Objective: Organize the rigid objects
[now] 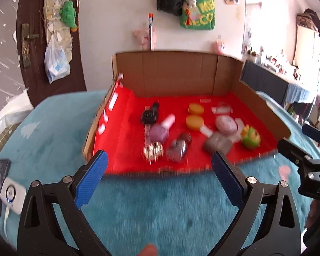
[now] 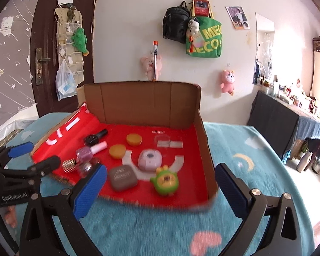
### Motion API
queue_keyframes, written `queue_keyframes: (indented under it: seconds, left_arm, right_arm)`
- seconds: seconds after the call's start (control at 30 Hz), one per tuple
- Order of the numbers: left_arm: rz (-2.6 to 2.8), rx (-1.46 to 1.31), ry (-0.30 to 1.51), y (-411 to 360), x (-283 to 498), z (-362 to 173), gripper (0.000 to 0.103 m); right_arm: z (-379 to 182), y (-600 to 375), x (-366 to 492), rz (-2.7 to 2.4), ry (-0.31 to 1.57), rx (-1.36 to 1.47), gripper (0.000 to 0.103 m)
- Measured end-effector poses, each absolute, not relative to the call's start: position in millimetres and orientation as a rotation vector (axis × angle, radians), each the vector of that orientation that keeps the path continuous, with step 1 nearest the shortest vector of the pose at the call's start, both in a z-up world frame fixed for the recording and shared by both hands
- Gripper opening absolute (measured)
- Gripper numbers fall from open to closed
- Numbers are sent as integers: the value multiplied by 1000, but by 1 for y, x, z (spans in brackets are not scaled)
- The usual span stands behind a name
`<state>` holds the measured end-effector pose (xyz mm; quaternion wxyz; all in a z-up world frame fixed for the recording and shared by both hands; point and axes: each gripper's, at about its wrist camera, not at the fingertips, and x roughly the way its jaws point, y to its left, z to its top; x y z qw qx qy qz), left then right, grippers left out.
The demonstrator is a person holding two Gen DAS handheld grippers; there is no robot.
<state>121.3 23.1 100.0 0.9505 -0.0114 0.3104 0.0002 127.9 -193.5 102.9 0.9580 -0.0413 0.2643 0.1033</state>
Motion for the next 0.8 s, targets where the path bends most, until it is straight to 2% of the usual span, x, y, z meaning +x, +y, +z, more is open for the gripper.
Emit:
queue_keyframes:
  seconds: [0.17, 0.47, 0.8]
  left_arm:
    - [-19, -45, 765, 18, 111, 66, 99]
    - [10, -22, 865, 9, 120, 34, 99]
    - [32, -28, 877, 9, 121, 30, 103]
  right_arm:
    - [73, -199, 120, 207, 699, -45, 103]
    - [22, -201, 130, 135, 909, -43, 103]
    - [18, -202, 130, 112, 911, -47, 103]
